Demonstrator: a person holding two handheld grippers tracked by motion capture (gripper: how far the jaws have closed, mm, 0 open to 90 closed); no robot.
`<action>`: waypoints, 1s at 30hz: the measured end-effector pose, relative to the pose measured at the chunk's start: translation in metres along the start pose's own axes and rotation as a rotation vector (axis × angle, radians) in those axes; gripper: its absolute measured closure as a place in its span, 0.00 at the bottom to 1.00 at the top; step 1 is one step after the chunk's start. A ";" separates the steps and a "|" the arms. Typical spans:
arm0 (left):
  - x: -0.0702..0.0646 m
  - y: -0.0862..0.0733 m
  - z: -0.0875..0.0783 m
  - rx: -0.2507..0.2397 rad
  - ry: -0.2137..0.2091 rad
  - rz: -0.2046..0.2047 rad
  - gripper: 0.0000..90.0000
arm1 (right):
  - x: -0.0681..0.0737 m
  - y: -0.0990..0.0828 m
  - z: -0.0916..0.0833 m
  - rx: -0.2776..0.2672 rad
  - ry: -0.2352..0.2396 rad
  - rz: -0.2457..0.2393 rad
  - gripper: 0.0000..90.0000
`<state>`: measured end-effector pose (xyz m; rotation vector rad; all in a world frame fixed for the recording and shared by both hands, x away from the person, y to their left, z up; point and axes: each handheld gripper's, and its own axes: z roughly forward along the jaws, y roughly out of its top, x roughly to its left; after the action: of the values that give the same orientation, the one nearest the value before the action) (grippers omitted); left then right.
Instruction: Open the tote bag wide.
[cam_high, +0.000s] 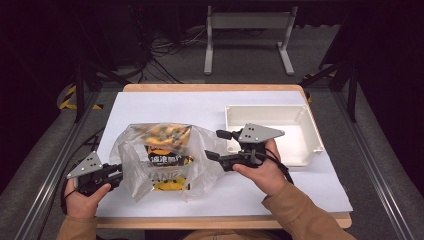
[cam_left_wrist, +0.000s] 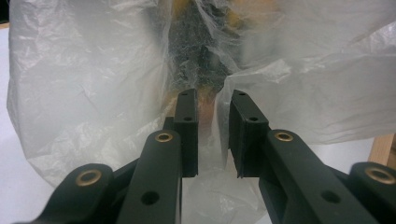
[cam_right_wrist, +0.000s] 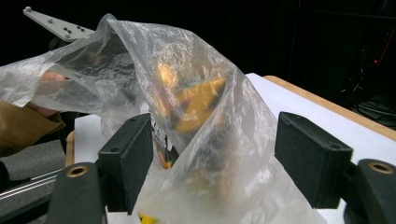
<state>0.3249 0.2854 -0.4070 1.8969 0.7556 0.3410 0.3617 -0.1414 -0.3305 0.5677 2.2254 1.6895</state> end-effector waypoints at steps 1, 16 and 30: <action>0.000 0.000 0.000 0.001 0.002 0.005 0.83 | 0.000 0.001 0.002 -0.004 -0.003 0.001 0.30; 0.000 0.000 0.002 0.008 0.002 0.015 0.83 | -0.003 -0.005 0.032 0.079 -0.072 -0.042 0.50; -0.001 0.007 -0.004 -0.048 0.009 0.023 0.83 | -0.017 0.014 0.020 0.034 0.003 0.048 1.00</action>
<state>0.3242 0.2855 -0.3994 1.8612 0.7266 0.3792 0.3874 -0.1290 -0.3230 0.6319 2.2643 1.6788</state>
